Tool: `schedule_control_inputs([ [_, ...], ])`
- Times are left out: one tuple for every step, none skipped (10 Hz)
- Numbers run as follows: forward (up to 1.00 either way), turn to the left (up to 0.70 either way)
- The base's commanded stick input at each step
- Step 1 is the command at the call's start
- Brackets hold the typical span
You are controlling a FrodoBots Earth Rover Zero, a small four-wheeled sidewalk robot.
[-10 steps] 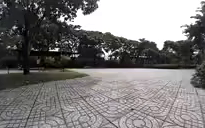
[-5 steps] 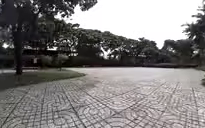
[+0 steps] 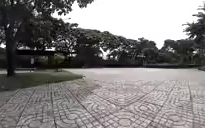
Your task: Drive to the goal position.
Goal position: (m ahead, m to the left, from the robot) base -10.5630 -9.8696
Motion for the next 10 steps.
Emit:
schedule_control_inputs([
  [1.0,0.0],
  [1.0,0.0],
  [1.0,0.0],
  [1.0,0.0],
  [0.68,0.0],
  [0.0,0.0],
  [0.0,0.0],
  [-0.26,0.0],
  [-0.74,0.0],
  [-1.0,0.0],
])
